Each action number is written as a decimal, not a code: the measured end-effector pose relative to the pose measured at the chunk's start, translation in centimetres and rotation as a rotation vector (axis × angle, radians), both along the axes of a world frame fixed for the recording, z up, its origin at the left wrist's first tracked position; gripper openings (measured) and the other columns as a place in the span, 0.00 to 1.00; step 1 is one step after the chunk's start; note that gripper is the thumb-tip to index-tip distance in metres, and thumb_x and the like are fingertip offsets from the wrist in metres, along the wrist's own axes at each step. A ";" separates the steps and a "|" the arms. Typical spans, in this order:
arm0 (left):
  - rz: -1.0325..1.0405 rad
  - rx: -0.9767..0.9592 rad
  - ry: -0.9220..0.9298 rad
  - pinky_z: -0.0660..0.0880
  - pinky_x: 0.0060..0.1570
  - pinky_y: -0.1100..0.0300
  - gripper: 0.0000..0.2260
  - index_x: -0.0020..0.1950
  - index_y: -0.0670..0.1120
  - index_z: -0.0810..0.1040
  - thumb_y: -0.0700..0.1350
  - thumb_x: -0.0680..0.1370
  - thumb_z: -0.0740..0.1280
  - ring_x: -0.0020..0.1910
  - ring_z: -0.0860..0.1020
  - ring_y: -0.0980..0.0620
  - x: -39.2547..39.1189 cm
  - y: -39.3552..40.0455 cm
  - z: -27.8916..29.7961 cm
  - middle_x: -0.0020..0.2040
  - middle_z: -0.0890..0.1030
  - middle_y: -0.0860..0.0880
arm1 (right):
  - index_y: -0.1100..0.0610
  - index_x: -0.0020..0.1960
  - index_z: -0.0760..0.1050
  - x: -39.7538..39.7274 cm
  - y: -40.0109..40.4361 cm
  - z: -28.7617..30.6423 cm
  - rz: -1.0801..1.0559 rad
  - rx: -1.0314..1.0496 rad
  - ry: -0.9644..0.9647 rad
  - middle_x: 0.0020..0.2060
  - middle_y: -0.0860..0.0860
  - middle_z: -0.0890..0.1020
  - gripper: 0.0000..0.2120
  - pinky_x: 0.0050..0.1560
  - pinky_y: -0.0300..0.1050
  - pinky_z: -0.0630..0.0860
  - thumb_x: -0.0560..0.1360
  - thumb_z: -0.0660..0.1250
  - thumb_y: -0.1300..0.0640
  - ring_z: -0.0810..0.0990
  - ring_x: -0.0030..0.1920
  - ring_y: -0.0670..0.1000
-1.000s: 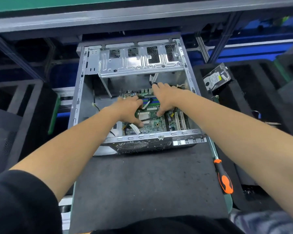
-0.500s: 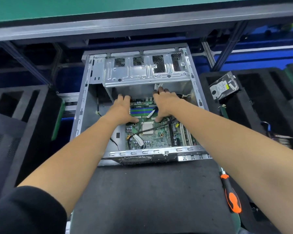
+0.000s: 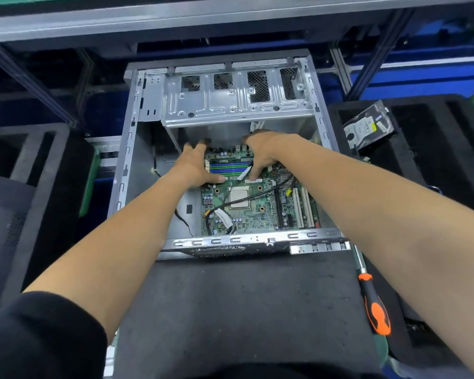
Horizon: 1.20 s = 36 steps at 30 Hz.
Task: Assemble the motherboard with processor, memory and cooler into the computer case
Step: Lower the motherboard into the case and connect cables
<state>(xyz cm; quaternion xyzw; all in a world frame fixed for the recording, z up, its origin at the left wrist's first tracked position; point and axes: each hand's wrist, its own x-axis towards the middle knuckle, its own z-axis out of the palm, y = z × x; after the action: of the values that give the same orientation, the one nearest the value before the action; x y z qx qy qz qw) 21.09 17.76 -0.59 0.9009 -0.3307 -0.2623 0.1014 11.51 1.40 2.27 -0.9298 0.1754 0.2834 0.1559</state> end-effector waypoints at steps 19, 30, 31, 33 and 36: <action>-0.207 0.099 -0.158 0.65 0.66 0.48 0.50 0.75 0.49 0.58 0.64 0.60 0.77 0.70 0.62 0.41 0.1 -0.7 0.5 0.71 0.65 0.43 | 0.57 0.61 0.70 0.0 0.2 0.4 0.070 -0.066 -0.040 0.44 0.49 0.76 0.33 0.36 0.44 0.70 0.64 0.79 0.43 0.76 0.42 0.52; -0.412 -0.165 -0.013 0.70 0.44 0.59 0.11 0.49 0.48 0.77 0.50 0.71 0.74 0.49 0.76 0.48 -3.3 0.2 5.2 0.46 0.77 0.51 | 0.57 0.52 0.76 -5.4 3.1 4.6 0.058 0.105 -0.155 0.44 0.51 0.79 0.11 0.40 0.42 0.70 0.74 0.72 0.53 0.77 0.42 0.52; -0.455 -0.155 0.072 0.69 0.40 0.61 0.08 0.45 0.49 0.77 0.50 0.72 0.73 0.44 0.77 0.51 -4.1 0.5 5.8 0.42 0.77 0.53 | 0.57 0.47 0.77 -6.0 3.5 4.9 0.047 0.173 -0.113 0.39 0.50 0.80 0.07 0.37 0.41 0.71 0.74 0.71 0.54 0.78 0.37 0.49; -0.520 -0.114 0.231 0.71 0.37 0.63 0.07 0.44 0.48 0.79 0.50 0.73 0.73 0.38 0.76 0.55 -5.7 1.2 6.7 0.40 0.79 0.53 | 0.58 0.44 0.79 -7.3 4.1 5.2 0.013 0.277 0.004 0.33 0.49 0.81 0.05 0.35 0.39 0.74 0.76 0.70 0.56 0.79 0.31 0.46; -0.598 -0.004 0.402 0.73 0.42 0.63 0.07 0.50 0.45 0.81 0.46 0.74 0.72 0.39 0.76 0.56 -7.6 1.9 7.0 0.42 0.81 0.51 | 0.62 0.50 0.79 -9.0 4.9 5.1 -0.062 0.284 0.206 0.35 0.54 0.81 0.08 0.34 0.40 0.77 0.78 0.67 0.57 0.79 0.30 0.49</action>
<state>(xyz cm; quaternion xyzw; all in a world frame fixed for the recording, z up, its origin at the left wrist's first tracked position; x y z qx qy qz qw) 13.53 19.70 6.40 0.6945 -0.5535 -0.4518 0.0848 2.51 6.35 7.36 -0.8587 0.1774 0.3940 0.2755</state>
